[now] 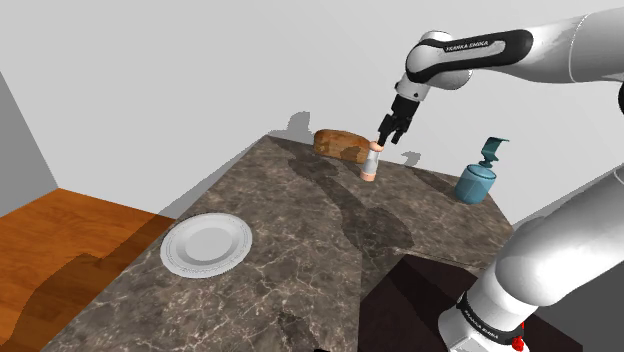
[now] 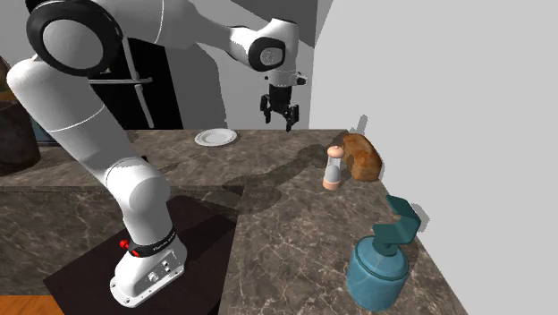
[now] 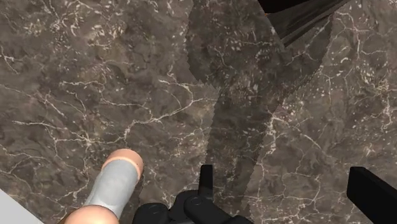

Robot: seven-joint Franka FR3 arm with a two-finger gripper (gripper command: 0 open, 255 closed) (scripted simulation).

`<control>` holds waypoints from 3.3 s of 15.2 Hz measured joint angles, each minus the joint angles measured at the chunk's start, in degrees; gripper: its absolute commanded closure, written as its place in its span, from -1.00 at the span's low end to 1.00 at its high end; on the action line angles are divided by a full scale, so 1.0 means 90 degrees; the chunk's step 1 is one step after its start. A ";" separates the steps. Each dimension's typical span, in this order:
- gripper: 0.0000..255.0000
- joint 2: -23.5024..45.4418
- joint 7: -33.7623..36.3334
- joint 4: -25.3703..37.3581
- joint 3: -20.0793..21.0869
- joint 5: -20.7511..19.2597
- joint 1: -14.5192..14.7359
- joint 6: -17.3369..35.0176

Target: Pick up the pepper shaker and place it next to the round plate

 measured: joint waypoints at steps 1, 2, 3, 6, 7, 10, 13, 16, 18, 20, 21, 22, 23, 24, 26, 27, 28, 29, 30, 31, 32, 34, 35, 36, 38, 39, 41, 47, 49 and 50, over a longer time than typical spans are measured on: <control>-1.00 0.0247 -0.0136 0.0178 -0.0096 0.0069 -0.0023 0.0053; -1.00 0.0478 -0.0259 0.0344 -0.0178 0.0141 -0.0046 0.0094; -1.00 0.0744 -0.0349 0.0578 -0.0236 0.0236 -0.0053 0.0105; -1.00 0.1418 -0.0720 0.1192 -0.0446 0.0507 -0.0166 0.0071; -1.00 0.1646 -0.0841 0.1374 -0.0503 0.0608 -0.0212 0.0086; -1.00 0.2439 -0.1213 0.2138 -0.0645 0.0963 -0.0407 -0.0018; -1.00 0.3186 -0.1500 0.2937 -0.0715 0.1297 -0.0648 -0.0192; -1.00 0.4040 -0.1723 0.3922 -0.0723 0.1645 -0.0968 -0.0445; -1.00 0.4591 -0.1828 0.4605 -0.0700 0.1844 -0.1208 -0.0647; -1.00 0.4980 -0.1871 0.5078 -0.0667 0.1970 -0.1369 -0.0764; -1.00 0.5030 -0.1889 0.5048 -0.0657 0.1994 -0.1373 -0.0692; -1.00 0.5052 -0.1905 0.5002 -0.0650 0.2008 -0.1369 -0.0628; -1.00 0.5104 -0.1917 0.5014 -0.0641 0.2026 -0.1378 -0.0590; -1.00 0.5107 -0.1932 0.4941 -0.0636 0.2034 -0.1366 -0.0517; -1.00 0.5146 -0.1966 0.4825 -0.0622 0.2060 -0.1353 -0.0366; -1.00 0.5153 -0.1976 0.4754 -0.0615 0.2070 -0.1338 -0.0291; -1.00 0.5162 -0.1980 0.4740 -0.0612 0.2074 -0.1335 -0.0268; -1.00 0.5169 -0.1980 0.4735 -0.0610 0.2077 -0.1332 -0.0255; -1.00 0.5175 -0.1979 0.4738 -0.0608 0.2079 -0.1332 -0.0250; -1.00 0.5178 -0.1979 0.4740 -0.0608 0.2079 -0.1332 -0.0249; -1.00 0.5181 -0.1979 0.4741 -0.0607 0.2080 -0.1332 -0.0247; 1.00 0.5182 -0.1979 0.4741 -0.0607 0.2081 -0.1332 -0.0246; 1.00 0.5182 -0.1979 0.4742 -0.0607 0.2081 -0.1332 -0.0245; 1.00 0.5183 -0.1979 0.4741 -0.0607 0.2081 -0.1332 -0.0245; 1.00 0.5183 -0.1979 0.4740 -0.0607 0.2081 -0.1332 -0.0245; 1.00 0.5183 -0.1979 0.4740 -0.0607 0.2081 -0.1332 -0.0245; 1.00 0.5183 -0.1979 0.4740 -0.0606 0.2081 -0.1332 -0.0245; 1.00 0.5164 -0.1924 0.4893 -0.0615 0.2057 -0.1339 -0.0406; 1.00 0.5102 -0.1889 0.4964 -0.0628 0.2029 -0.1340 -0.0531; 1.00 0.5100 -0.1866 0.5045 -0.0631 0.2021 -0.1348 -0.0608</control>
